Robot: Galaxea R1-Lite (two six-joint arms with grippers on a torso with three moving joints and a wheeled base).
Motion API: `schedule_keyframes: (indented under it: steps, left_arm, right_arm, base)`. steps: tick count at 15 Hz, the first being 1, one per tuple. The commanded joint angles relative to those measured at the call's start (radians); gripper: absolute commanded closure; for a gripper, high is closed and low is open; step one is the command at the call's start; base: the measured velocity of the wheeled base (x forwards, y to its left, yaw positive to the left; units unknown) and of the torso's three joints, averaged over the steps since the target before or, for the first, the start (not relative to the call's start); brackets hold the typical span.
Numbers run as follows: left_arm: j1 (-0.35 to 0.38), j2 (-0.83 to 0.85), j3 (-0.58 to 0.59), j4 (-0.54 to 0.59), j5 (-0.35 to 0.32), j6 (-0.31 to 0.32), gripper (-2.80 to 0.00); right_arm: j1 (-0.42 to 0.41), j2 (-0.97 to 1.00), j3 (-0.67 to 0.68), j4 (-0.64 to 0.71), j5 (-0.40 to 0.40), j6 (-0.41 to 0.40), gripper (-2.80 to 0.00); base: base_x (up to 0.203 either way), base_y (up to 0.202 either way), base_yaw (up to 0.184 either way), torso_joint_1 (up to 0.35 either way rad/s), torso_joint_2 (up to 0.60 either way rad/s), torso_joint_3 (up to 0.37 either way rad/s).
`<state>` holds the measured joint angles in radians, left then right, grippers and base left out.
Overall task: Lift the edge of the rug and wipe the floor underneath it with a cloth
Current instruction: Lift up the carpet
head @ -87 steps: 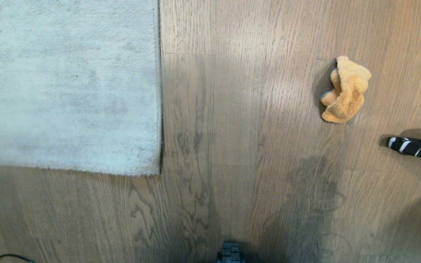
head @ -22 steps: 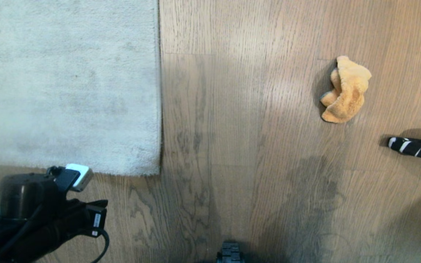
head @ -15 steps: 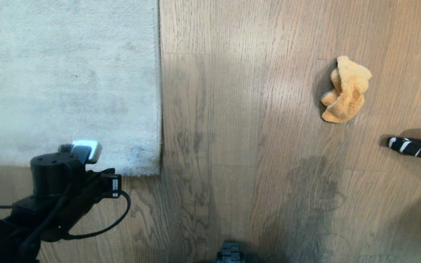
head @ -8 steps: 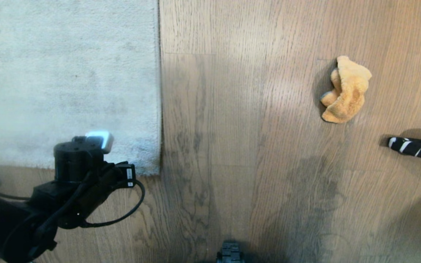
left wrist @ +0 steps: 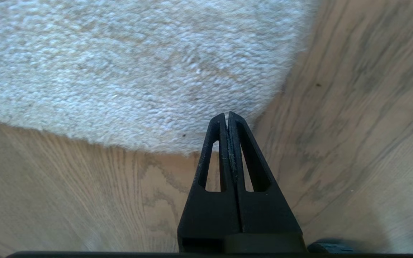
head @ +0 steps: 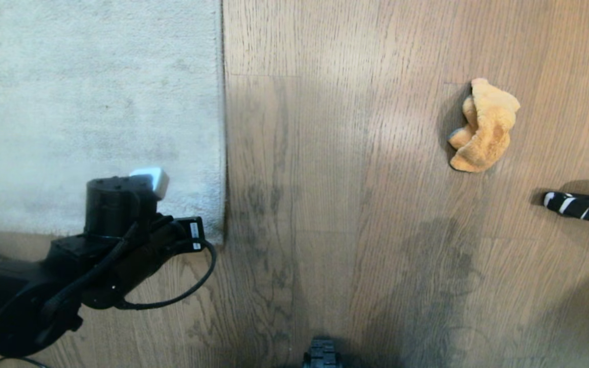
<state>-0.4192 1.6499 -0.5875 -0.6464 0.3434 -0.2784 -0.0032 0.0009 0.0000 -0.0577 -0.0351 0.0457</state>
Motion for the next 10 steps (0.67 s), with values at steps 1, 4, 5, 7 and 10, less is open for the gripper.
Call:
schedule_keyframes:
  steps: [1, 4, 5, 7, 10]
  left_arm:
    - [-0.017, 0.016, -0.006, -0.004, 0.003, -0.002, -2.33]
    - [-0.043, 0.046, -0.018, -0.004, 0.003, -0.003, -2.8]
    - [-0.052, 0.057, -0.028, -0.004, 0.003, -0.011, -2.8]
    - [-0.07, 0.072, -0.036, 0.014, 0.003, -0.033, -2.8]
    - [-0.084, 0.084, -0.038, 0.059, 0.005, -0.038, -2.8]
  right_arm:
    - [0.0, 0.001, 0.0, -0.001, 0.0, 0.0, 0.0]
    - [0.0, 0.001, 0.0, -0.001, 0.0, 0.0, 0.0]
    - [0.0, 0.001, 0.0, -0.001, 0.0, 0.0, 0.0]
    - [0.0, 0.001, 0.0, -0.001, 0.0, 0.0, 0.0]
    - [0.0, 0.001, 0.0, -0.001, -0.002, 0.0, 0.0]
  base:
    - [0.0, 0.0, 0.0, 0.0, 0.0, 0.0]
    - [0.0, 0.0, 0.0, 0.0, 0.0, 0.0]
    - [0.0, 0.0, 0.0, 0.0, 0.0, 0.0]
    - [0.0, 0.0, 0.0, 0.0, 0.0, 0.0]
    - [0.0, 0.0, 0.0, 0.0, 0.0, 0.0]
